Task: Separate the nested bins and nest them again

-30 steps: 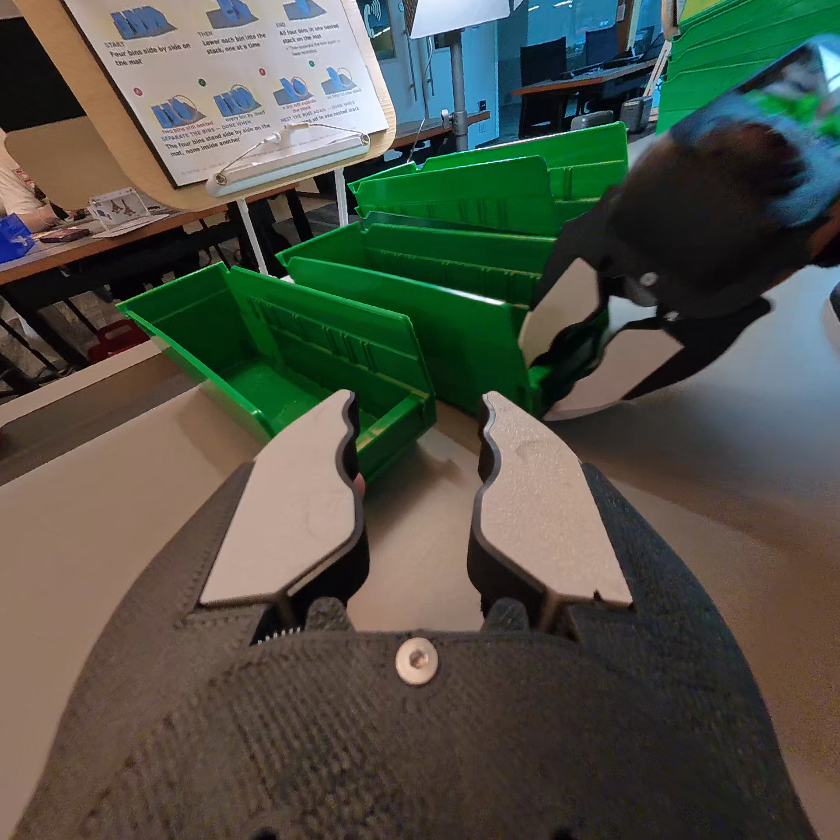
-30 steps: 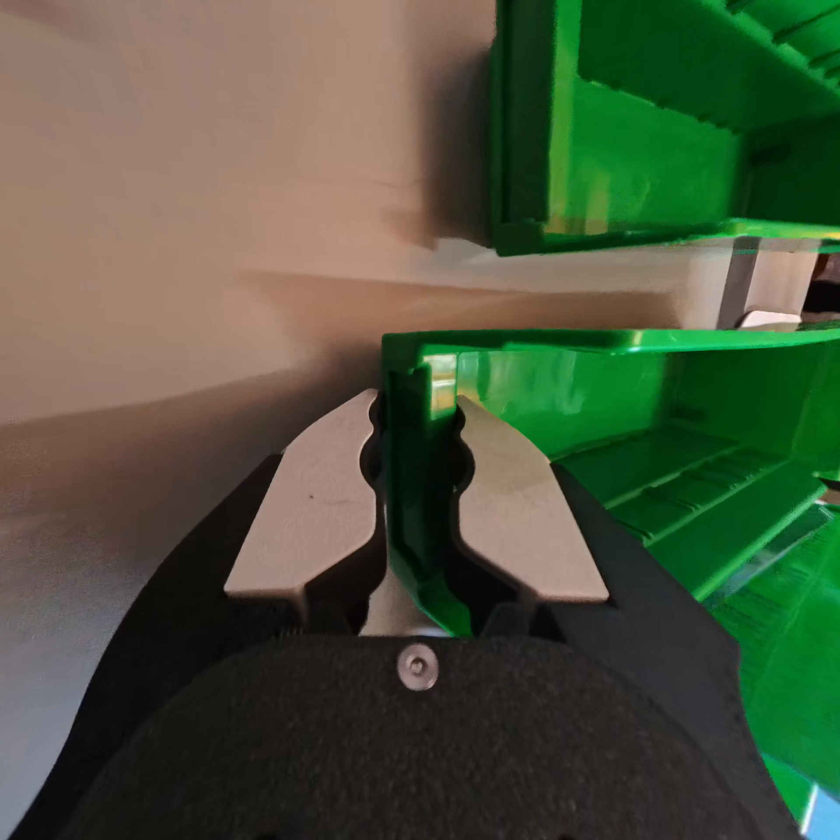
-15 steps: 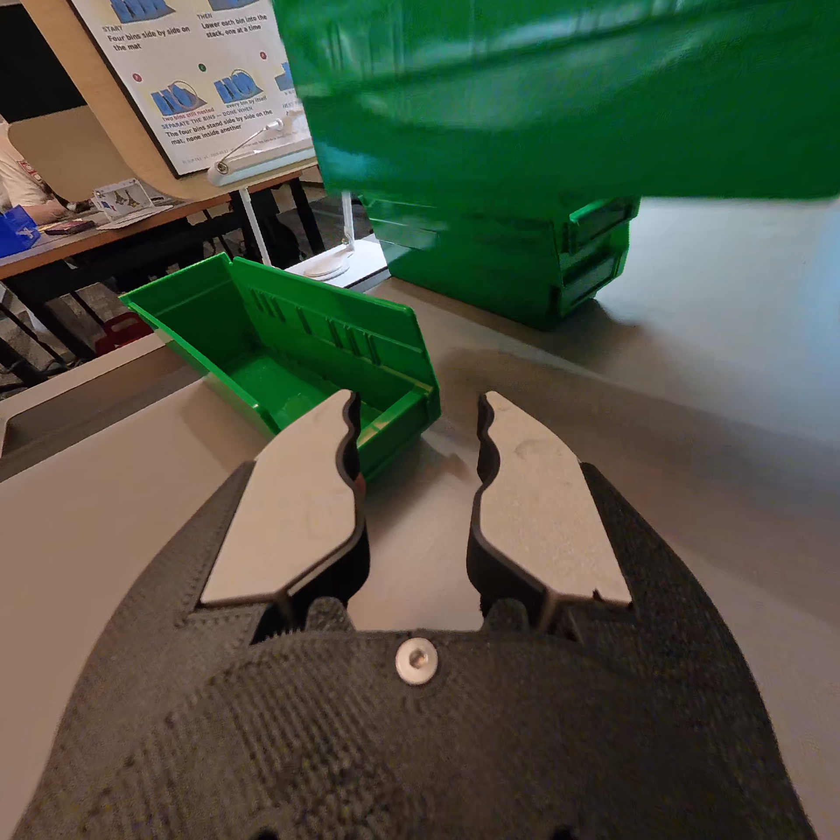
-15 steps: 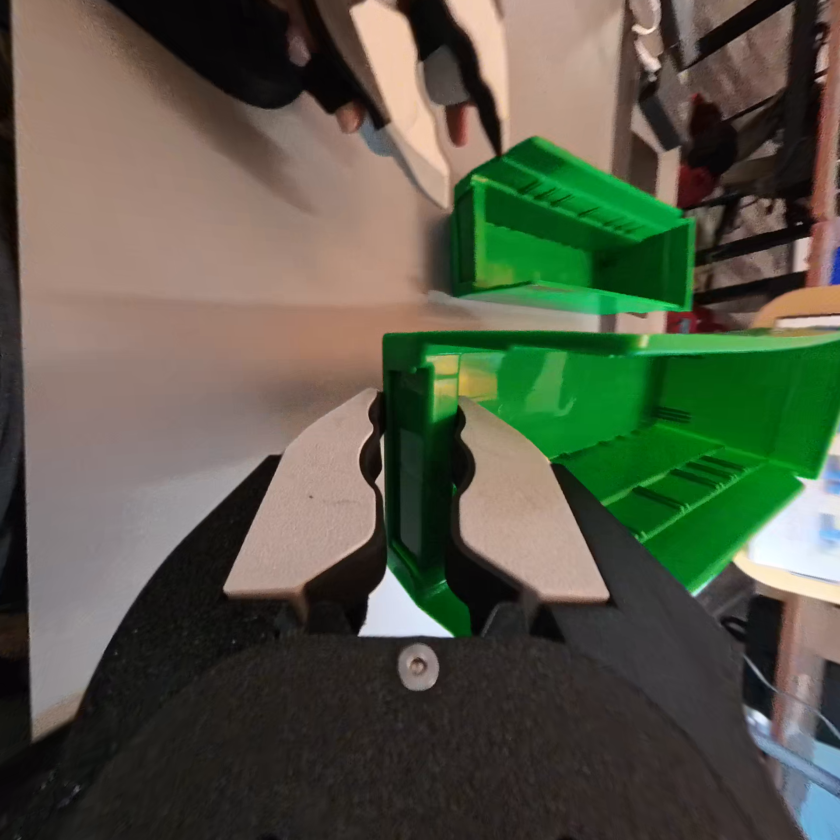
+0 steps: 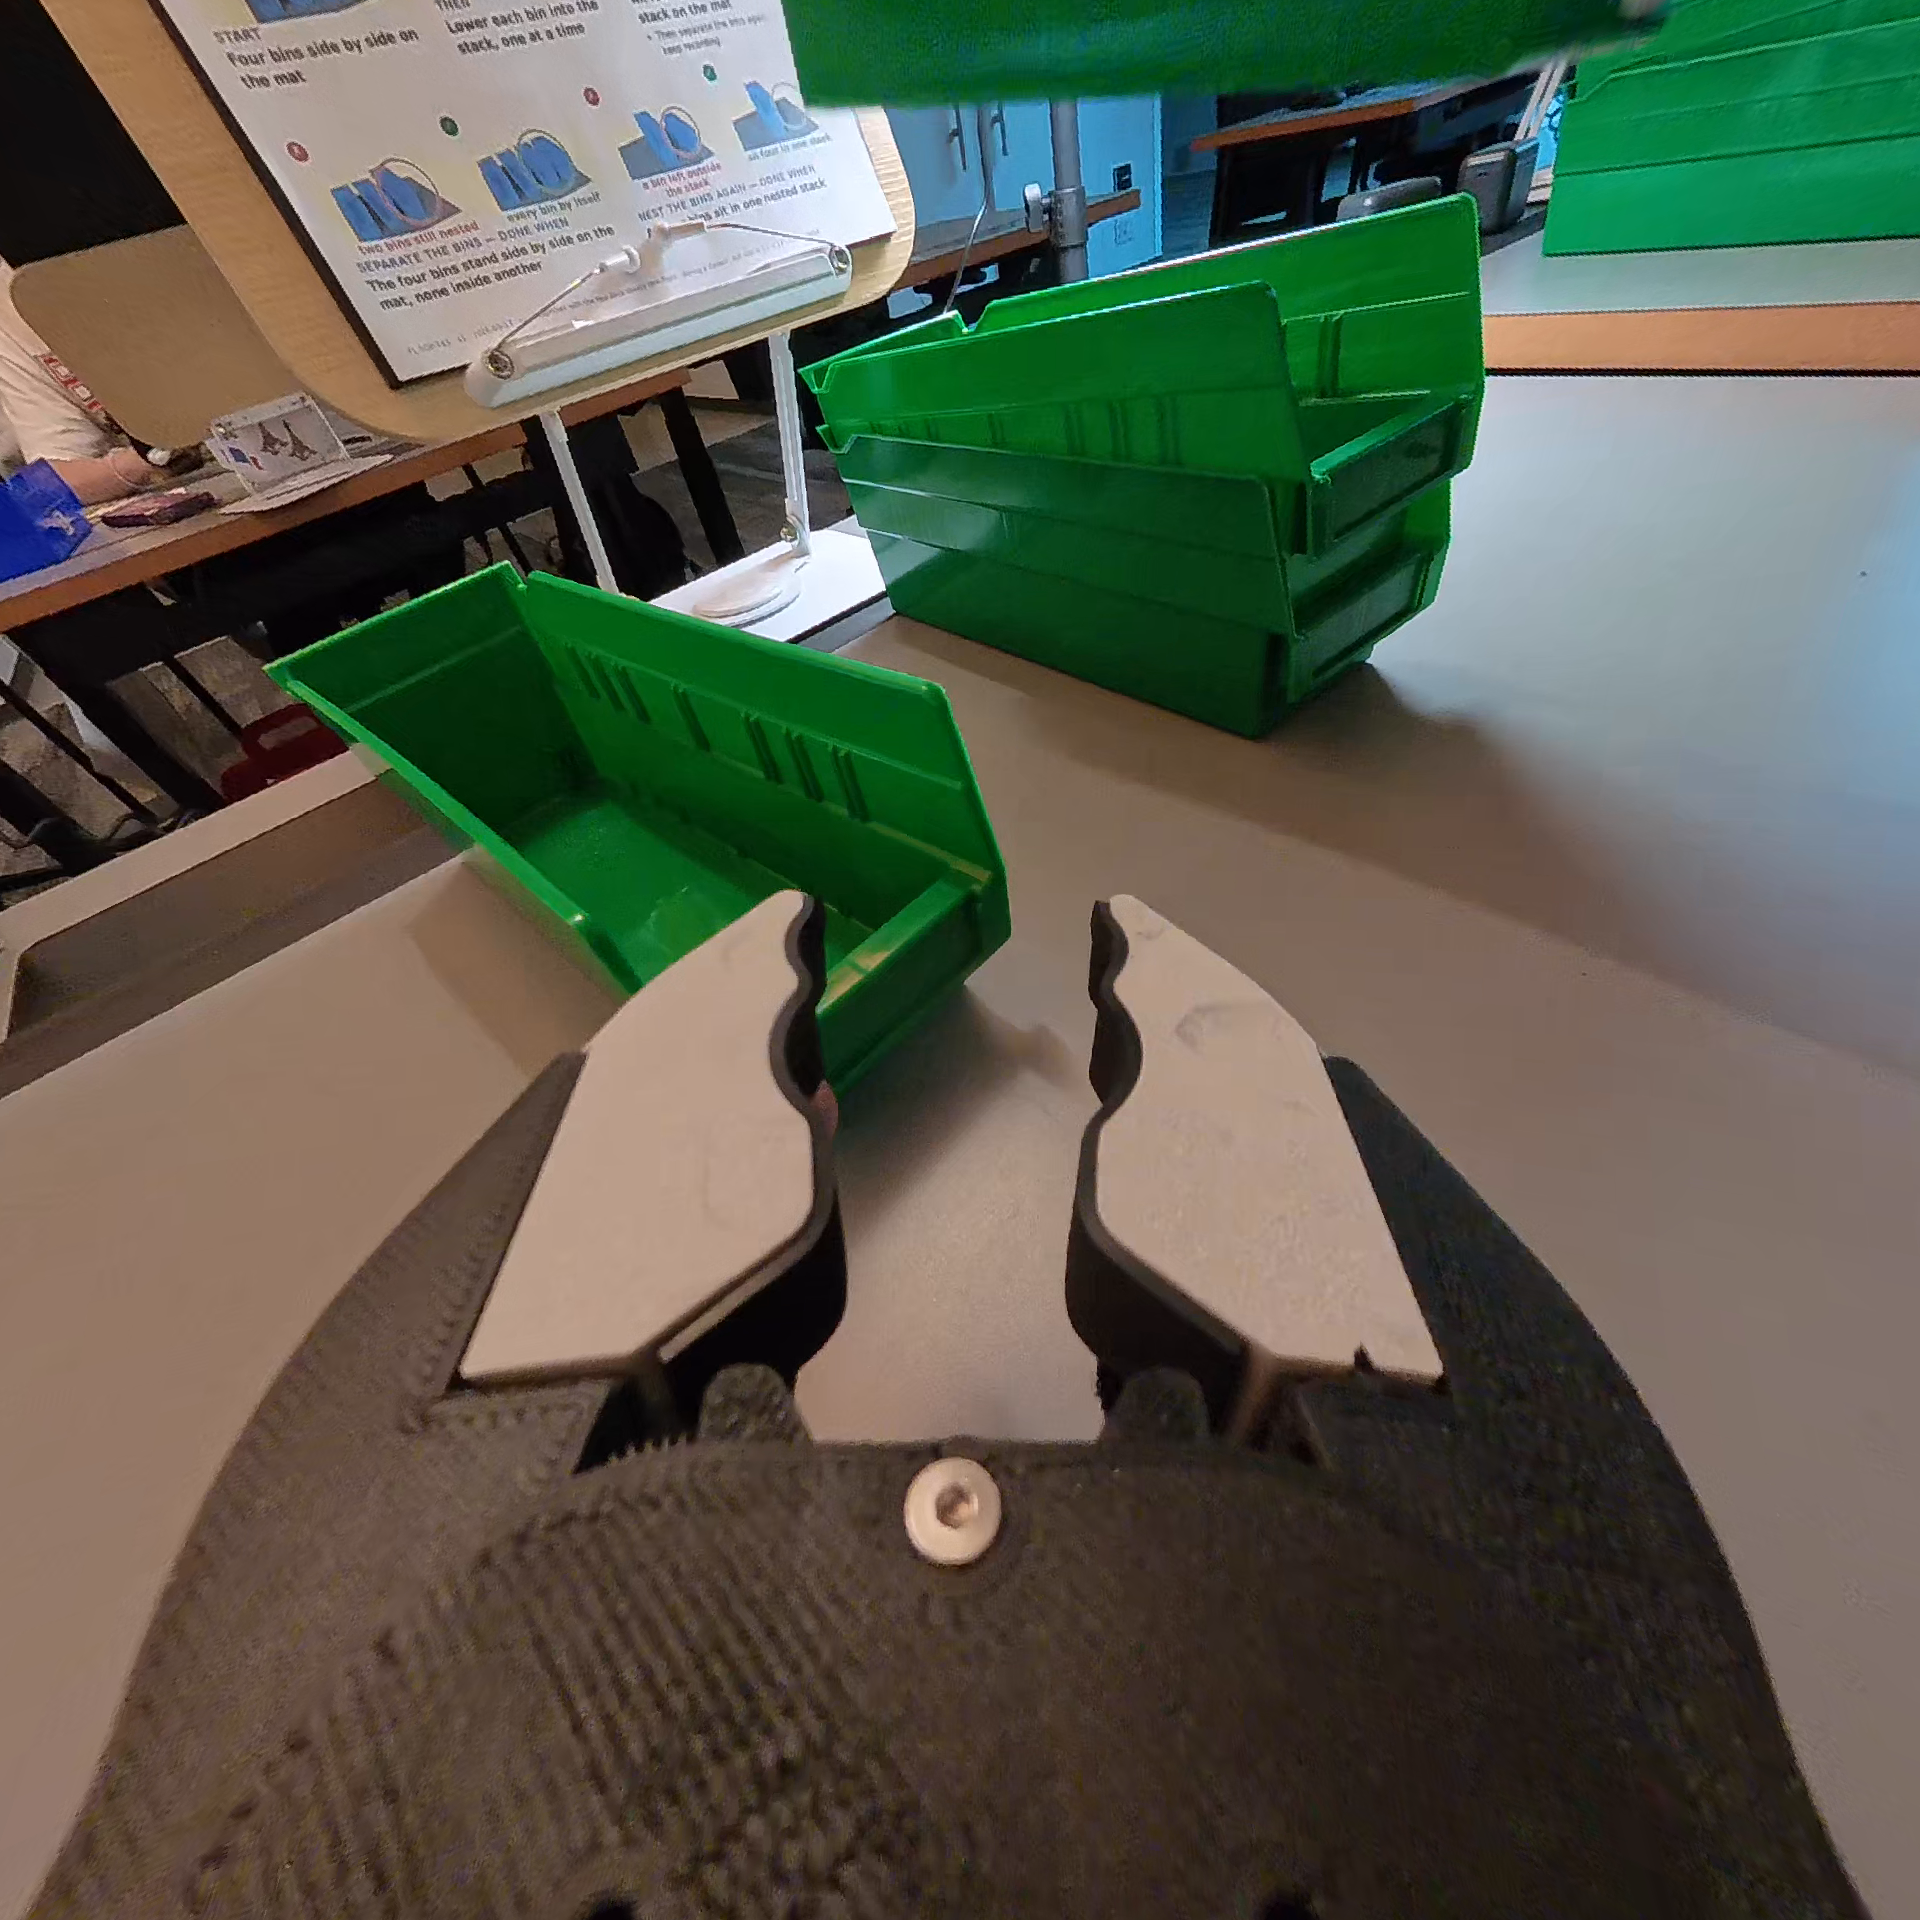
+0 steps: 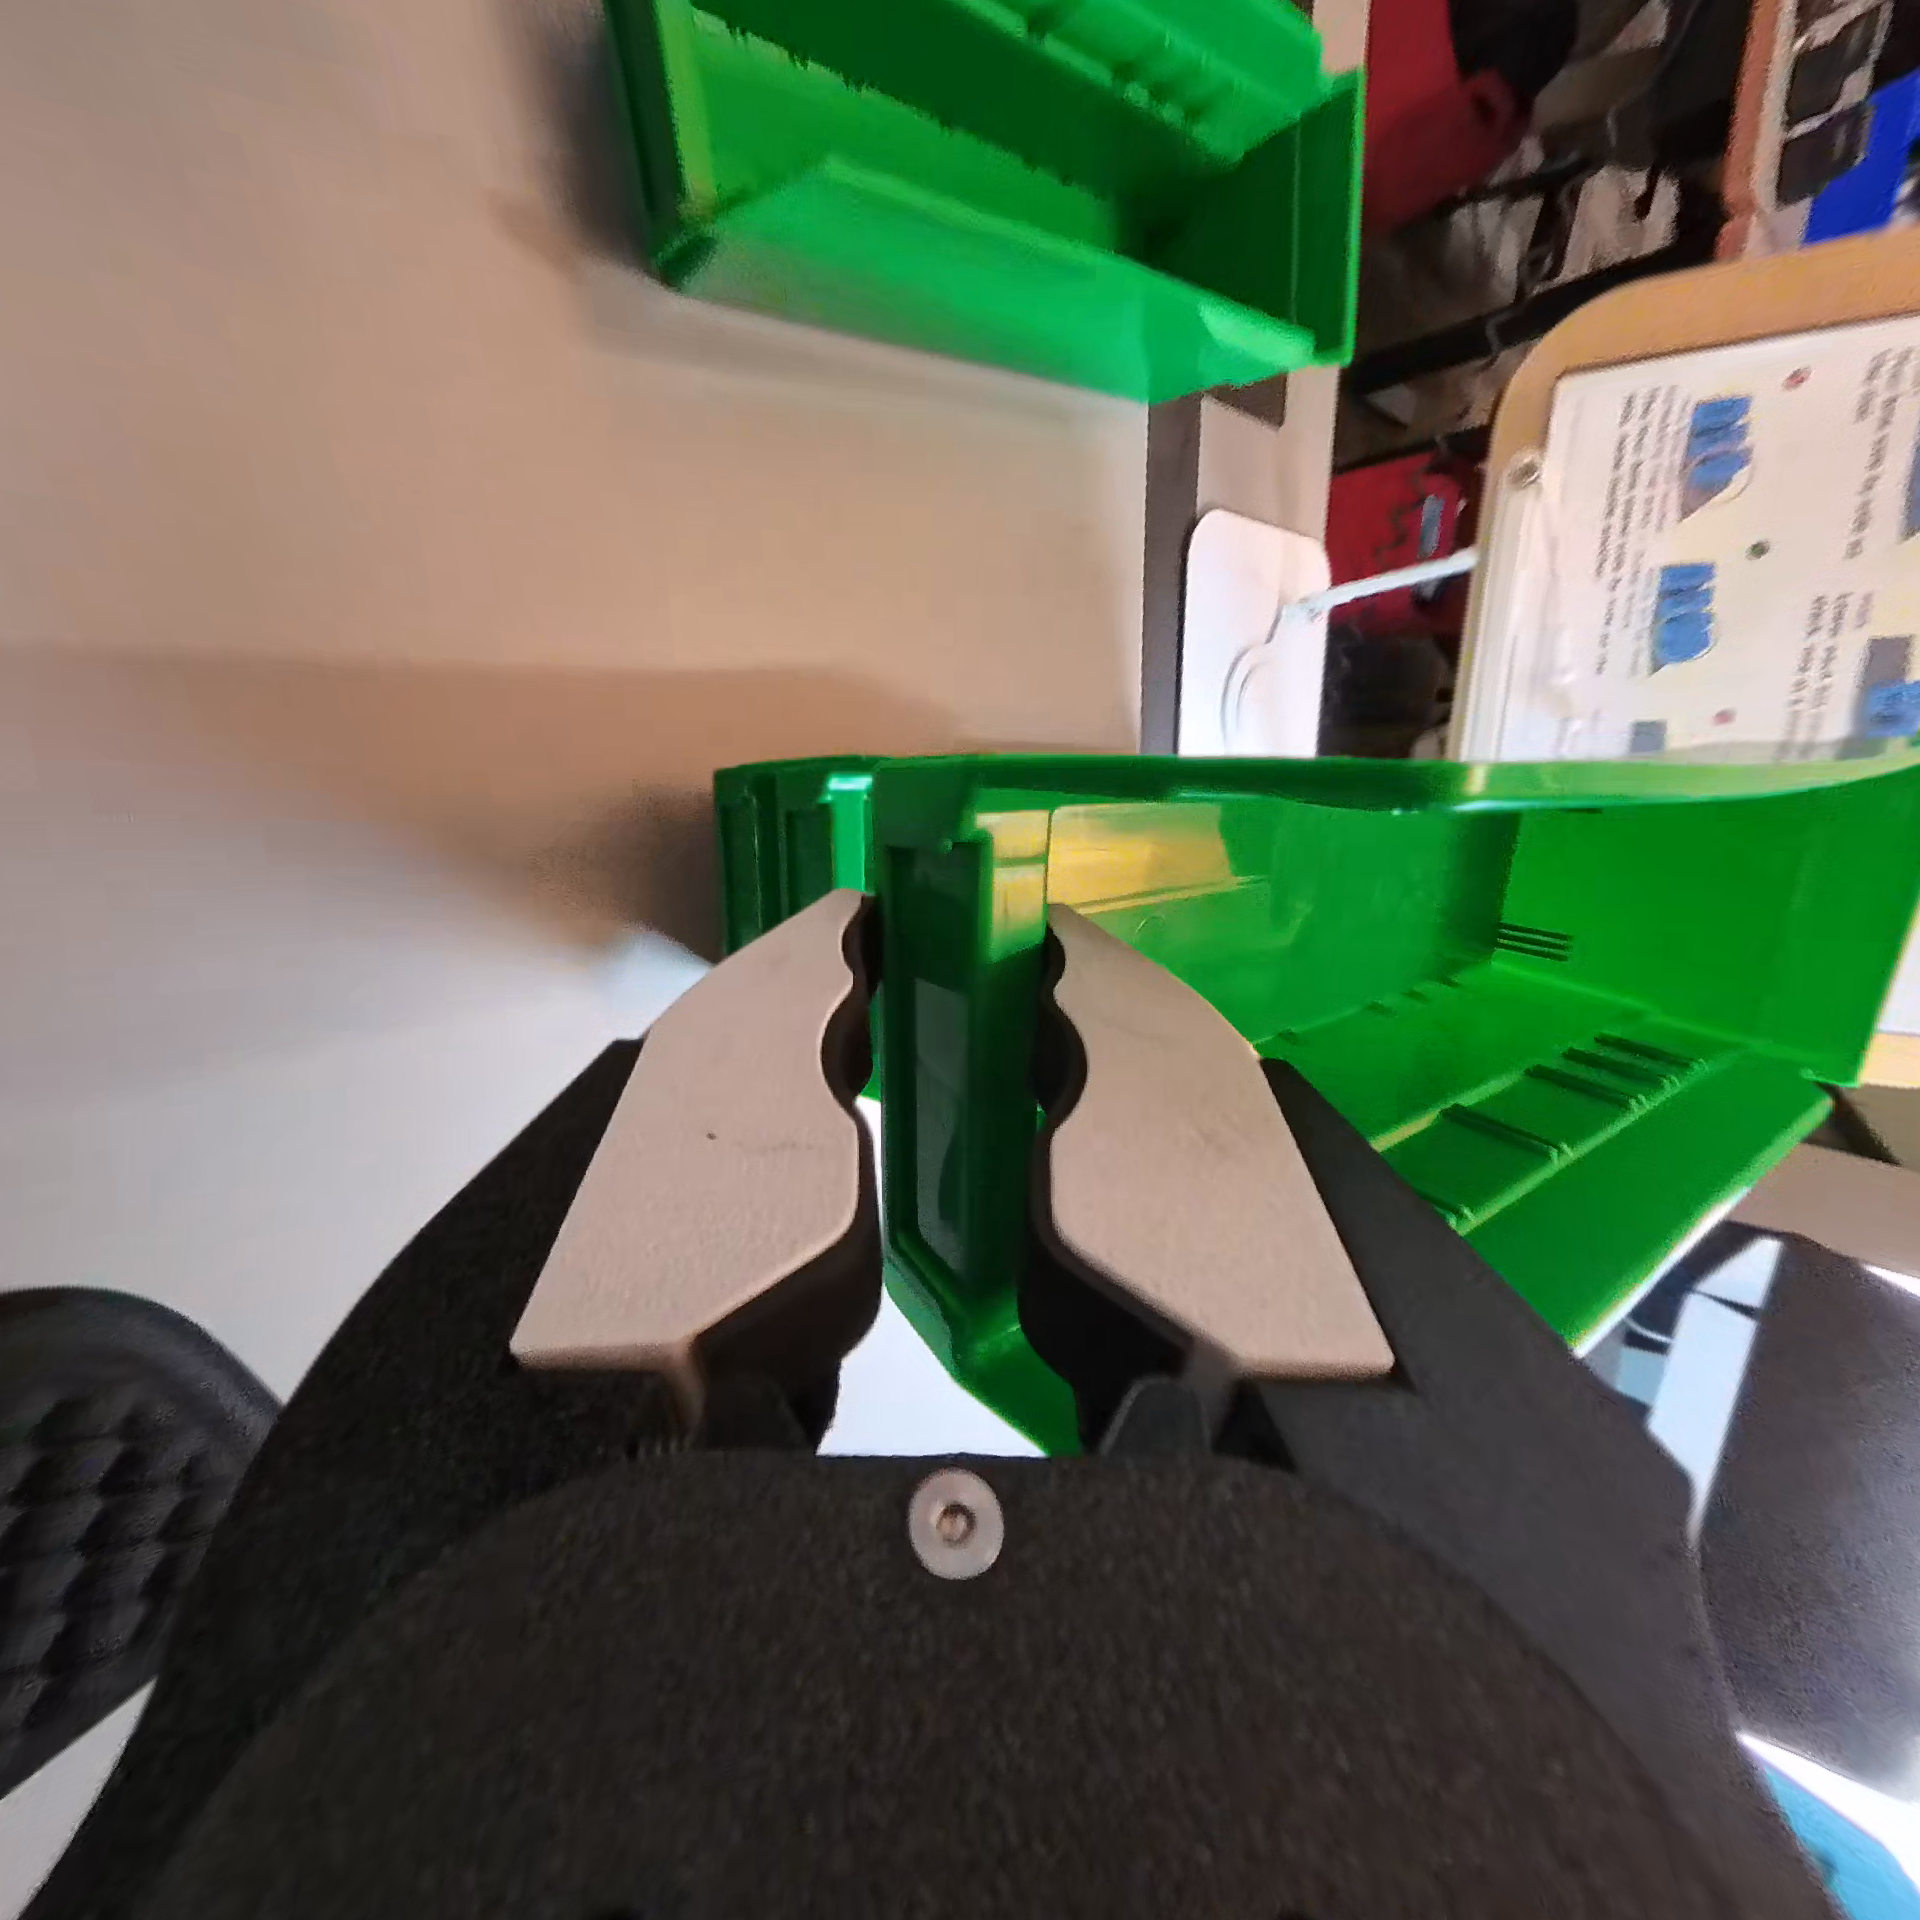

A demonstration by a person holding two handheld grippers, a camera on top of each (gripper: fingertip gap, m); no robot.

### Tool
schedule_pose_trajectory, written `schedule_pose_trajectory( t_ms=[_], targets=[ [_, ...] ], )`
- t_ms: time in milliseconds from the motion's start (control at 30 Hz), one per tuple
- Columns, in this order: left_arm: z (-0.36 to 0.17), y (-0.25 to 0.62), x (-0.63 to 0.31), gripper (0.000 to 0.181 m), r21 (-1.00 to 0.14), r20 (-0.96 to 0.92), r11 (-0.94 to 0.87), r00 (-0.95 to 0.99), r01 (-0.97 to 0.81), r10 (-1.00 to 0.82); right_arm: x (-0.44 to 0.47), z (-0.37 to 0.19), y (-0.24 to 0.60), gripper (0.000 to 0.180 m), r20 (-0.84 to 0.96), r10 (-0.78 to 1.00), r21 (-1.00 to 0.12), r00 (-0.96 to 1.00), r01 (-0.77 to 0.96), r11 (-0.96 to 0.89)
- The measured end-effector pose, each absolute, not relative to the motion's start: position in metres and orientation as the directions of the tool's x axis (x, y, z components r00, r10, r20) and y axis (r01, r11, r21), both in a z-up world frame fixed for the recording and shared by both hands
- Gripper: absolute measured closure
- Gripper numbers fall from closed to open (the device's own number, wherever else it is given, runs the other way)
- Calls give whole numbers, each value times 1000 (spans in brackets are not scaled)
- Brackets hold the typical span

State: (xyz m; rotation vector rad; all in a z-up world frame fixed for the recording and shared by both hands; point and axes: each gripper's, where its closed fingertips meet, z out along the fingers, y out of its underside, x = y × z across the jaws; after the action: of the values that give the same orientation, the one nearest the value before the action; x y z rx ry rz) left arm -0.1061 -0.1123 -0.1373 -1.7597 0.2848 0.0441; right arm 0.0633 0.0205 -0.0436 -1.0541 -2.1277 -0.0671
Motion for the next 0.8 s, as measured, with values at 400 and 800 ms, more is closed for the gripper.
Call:
schedule_pose_trajectory(
  t_ms=[400, 800],
  targets=[
    [-137, -113, -107, 132, -960, -187, -179, 968, -216, -167, 48, -110, 61, 152, 535, 734, -246, -418, 754, 609],
    [-135, -114, -107, 132, -960, -191, -173, 968, -219, -165, 49, -90, 50, 131, 605, 727, -351, -325, 711, 610]
  ],
)
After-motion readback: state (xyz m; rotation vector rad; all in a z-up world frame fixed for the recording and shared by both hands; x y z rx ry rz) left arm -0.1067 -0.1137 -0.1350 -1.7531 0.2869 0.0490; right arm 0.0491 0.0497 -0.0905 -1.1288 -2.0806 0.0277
